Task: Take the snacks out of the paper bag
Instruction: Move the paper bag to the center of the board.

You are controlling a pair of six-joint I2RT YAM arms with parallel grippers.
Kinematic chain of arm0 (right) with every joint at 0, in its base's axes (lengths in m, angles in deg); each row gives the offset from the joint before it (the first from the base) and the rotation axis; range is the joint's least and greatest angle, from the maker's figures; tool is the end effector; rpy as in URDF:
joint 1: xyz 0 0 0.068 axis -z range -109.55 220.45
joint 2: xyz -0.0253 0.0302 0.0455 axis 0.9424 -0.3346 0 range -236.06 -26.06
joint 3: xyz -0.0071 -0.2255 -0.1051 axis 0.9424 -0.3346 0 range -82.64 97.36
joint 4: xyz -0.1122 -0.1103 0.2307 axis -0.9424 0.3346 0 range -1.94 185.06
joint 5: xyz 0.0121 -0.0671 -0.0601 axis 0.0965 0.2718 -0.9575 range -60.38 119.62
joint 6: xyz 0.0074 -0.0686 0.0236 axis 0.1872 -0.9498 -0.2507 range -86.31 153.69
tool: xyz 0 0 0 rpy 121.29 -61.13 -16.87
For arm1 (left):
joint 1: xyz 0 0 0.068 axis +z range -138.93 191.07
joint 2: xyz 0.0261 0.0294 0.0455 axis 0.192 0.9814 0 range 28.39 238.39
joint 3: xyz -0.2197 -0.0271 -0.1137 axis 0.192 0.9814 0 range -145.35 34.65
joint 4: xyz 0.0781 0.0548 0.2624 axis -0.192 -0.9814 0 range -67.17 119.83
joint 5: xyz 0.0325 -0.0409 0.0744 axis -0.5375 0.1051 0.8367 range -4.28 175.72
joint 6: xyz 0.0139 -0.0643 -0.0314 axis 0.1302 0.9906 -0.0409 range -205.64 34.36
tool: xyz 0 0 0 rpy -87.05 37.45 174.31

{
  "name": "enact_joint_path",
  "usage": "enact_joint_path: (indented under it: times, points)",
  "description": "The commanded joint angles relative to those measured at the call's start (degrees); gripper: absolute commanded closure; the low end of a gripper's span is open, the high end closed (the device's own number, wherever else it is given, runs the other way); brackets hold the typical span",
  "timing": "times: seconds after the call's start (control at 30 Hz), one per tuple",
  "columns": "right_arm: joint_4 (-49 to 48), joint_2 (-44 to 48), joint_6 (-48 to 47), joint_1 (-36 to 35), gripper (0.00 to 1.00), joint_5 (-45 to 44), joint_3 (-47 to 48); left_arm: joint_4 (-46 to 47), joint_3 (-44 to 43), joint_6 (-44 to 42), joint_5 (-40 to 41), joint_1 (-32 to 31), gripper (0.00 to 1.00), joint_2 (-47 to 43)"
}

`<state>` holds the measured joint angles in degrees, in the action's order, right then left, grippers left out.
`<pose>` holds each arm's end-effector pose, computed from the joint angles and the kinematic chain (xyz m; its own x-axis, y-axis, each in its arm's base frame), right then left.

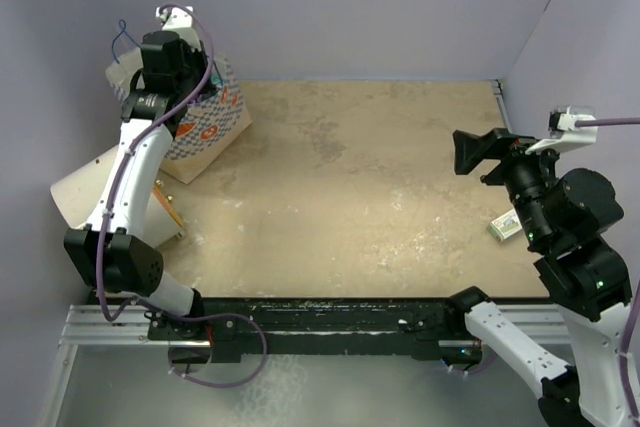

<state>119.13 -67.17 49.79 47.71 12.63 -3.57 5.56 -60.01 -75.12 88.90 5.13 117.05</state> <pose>0.1377 0.0387 0.4962 0.0780 0.3202 -0.9441 -0.1288 0.9423 0.3089 0.3965 -0.0379 0.3977 -0.3158 -0.1505 -0.9368 -0.0069 0.9877 -0.1563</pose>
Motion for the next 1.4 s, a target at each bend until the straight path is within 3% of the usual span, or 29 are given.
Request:
enact_joint_path:
  times: [0.0,0.27,0.63,0.9,1.1,1.37]
  points:
    - [0.06,1.36,3.52,0.33,0.01,1.13,1.11,0.26,-0.14,3.09,-7.63,-0.04,1.00,-5.35]
    - [3.98,3.32,4.92,0.33,0.00,2.40,1.11,-2.34,0.04,6.10,-18.02,-1.63,1.00,-8.28]
    - [8.17,6.27,6.42,0.33,0.00,-0.62,1.88,-1.32,1.12,14.93,-26.24,-9.06,1.00,-9.29]
    - [10.17,7.64,8.09,0.33,0.00,0.22,0.82,-4.72,3.56,18.30,-23.67,-19.74,1.00,-12.04]
    - [9.73,7.09,8.51,0.34,0.00,1.61,-0.14,-5.96,10.84,25.29,-19.63,-28.41,1.00,-18.26]
    - [6.68,3.93,8.51,0.33,0.00,5.21,-1.48,-9.34,16.62,34.22,-9.47,-46.06,1.00,-22.20]
